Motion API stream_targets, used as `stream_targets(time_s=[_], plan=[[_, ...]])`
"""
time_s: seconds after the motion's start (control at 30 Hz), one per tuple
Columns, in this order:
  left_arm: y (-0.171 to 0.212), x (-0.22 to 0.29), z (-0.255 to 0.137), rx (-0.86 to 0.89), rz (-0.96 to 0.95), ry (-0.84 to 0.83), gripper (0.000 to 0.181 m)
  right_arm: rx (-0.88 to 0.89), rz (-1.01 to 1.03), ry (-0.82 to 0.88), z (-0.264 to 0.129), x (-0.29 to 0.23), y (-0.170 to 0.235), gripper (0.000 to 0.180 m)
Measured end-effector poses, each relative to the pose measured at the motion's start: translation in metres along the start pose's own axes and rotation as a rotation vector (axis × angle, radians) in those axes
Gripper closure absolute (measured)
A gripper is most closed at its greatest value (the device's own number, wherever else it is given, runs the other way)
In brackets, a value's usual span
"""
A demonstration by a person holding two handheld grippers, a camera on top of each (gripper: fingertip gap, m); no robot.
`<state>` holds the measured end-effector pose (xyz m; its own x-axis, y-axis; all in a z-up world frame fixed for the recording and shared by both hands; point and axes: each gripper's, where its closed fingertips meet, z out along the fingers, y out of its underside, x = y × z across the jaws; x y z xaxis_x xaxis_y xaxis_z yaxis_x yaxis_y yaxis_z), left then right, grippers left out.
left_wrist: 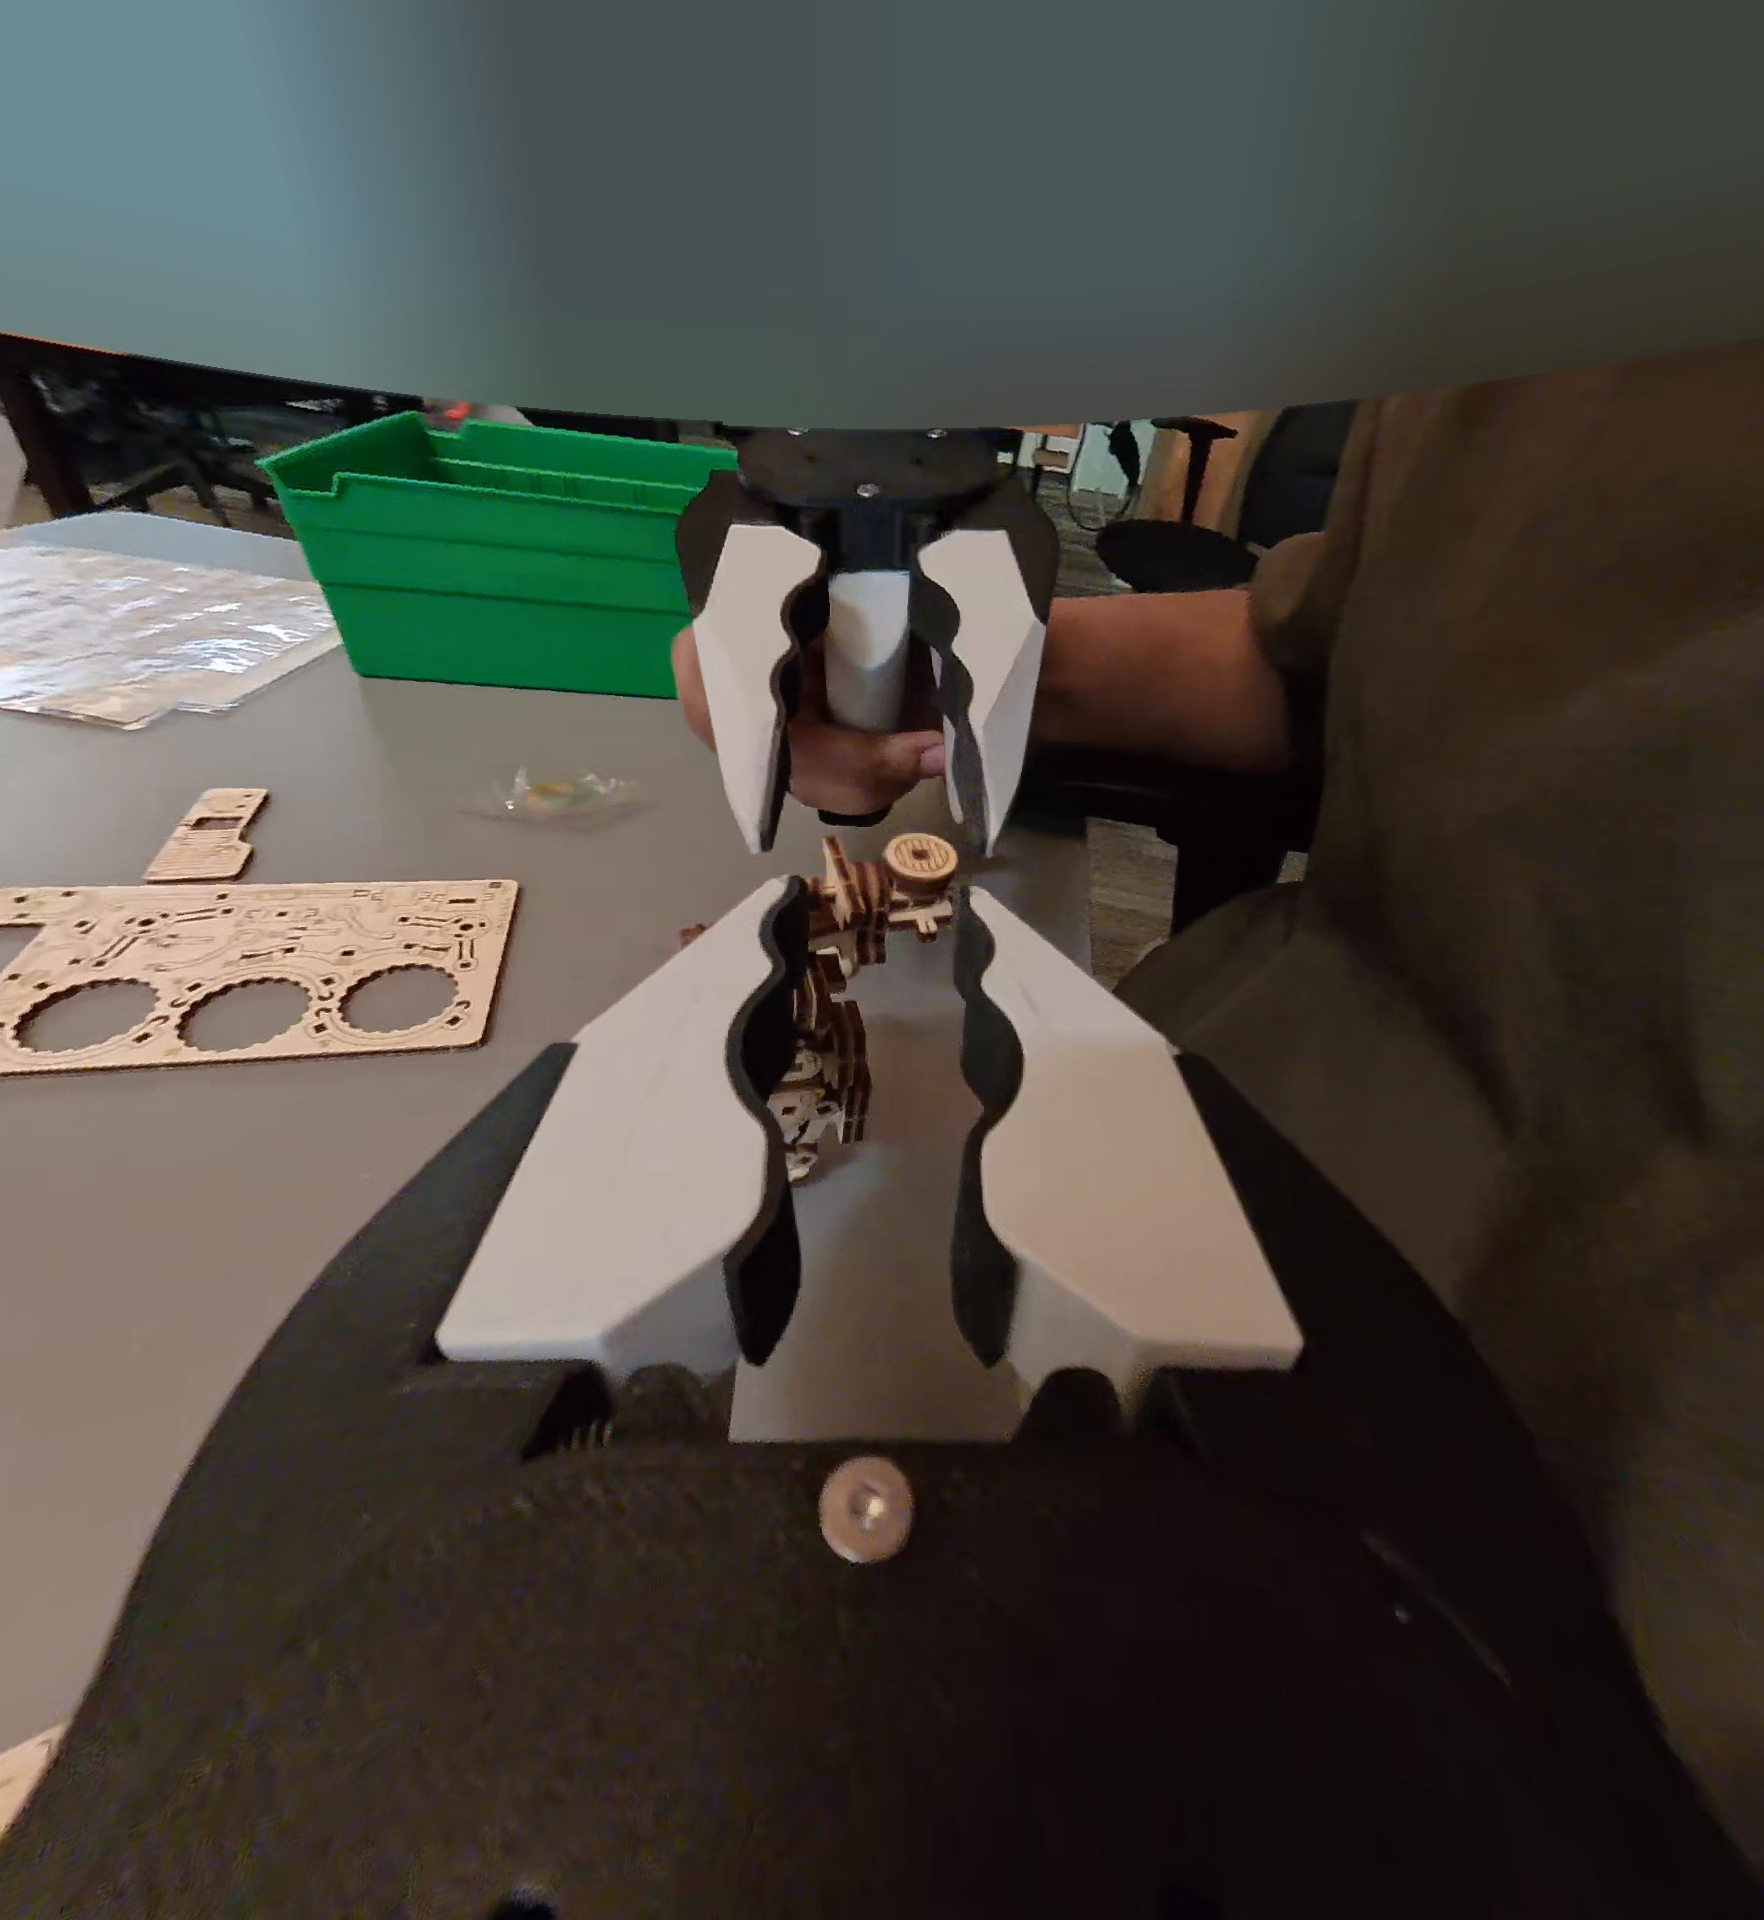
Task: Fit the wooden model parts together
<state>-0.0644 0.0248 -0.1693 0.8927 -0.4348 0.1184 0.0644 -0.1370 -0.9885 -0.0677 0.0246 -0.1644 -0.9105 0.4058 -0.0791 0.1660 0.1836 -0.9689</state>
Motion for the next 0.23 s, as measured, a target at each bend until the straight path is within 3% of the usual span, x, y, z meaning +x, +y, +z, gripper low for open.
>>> stream_targets(time_s=[0.23], plan=[[0.0023,0.0011,0.0006,-0.003,-0.023,0.021,0.156,-0.014,0.008,-0.028,0.0071,-0.0049,0.0053,0.146]])
